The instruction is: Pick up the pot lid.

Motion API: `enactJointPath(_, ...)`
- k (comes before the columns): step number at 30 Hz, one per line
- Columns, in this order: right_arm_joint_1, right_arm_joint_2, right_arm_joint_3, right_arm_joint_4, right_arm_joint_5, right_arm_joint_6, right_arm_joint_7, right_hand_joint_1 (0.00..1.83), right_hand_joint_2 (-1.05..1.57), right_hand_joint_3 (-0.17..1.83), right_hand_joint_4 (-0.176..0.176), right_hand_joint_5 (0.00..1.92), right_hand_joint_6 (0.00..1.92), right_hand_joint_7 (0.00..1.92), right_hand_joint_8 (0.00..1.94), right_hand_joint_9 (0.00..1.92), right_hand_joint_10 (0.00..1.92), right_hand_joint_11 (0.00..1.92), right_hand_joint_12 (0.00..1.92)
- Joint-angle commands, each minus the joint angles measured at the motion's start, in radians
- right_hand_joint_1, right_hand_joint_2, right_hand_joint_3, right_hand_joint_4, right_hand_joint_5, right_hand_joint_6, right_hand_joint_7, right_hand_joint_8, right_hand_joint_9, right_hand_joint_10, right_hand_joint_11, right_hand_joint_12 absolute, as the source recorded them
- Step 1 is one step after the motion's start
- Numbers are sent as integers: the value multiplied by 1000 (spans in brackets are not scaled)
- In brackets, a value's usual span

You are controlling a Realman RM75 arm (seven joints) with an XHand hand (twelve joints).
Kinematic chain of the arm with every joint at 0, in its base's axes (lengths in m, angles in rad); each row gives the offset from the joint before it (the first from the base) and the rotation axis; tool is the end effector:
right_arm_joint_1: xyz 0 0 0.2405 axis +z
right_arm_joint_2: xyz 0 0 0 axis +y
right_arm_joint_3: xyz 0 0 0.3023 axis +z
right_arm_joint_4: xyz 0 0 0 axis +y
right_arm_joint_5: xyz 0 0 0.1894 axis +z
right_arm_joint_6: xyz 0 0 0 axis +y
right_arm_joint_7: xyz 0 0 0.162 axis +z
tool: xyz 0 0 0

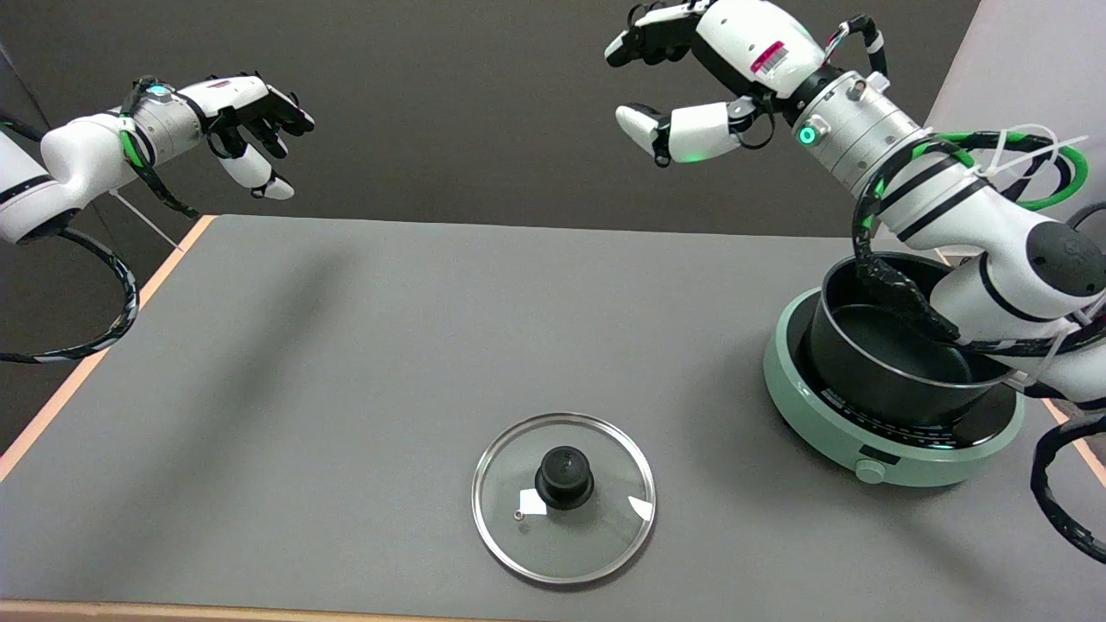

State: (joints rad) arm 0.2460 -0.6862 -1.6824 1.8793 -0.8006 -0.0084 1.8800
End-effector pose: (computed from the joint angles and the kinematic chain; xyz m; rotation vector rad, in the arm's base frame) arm -0.0669 -0.3603 0.3695 1.8855 0.1249 0.4077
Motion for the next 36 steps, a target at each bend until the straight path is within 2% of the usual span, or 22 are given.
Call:
enactJointPath(1,-47,-14,65,-4,111,66,50,638,700,781,29,648,353,678,237,659,441,456,1073)
enactJointPath(5,-96,-20,58,-1,166,155,48,662,687,791,27,647,351,674,235,654,437,455,1074)
enactJointPath(6,-106,7,-43,196,68,201,224,669,684,792,23,647,352,675,236,653,439,456,1080)
enactJointPath(7,-122,-16,43,34,189,205,80,675,682,792,19,648,354,676,237,651,442,457,1087)
enactJointPath(8,-138,-24,64,-2,237,225,40,676,682,792,15,648,354,677,238,649,446,458,1096)
enactJointPath(14,-197,-31,69,-3,289,311,-86,700,677,795,-19,638,346,661,235,627,438,453,1113)
enactJointPath(20,-236,-38,70,-5,322,386,-311,720,667,807,-27,629,335,641,229,611,421,427,1064)
enactJointPath(24,-225,-58,20,-4,408,381,-462,742,625,878,-27,613,327,643,195,596,432,403,1010)
enactJointPath(29,-242,-136,-27,-11,458,361,-661,746,617,881,-25,611,325,644,196,596,435,403,1009)
enactJointPath(36,-253,-206,-124,-9,459,276,-767,744,624,858,-27,555,262,613,220,597,406,393,980)
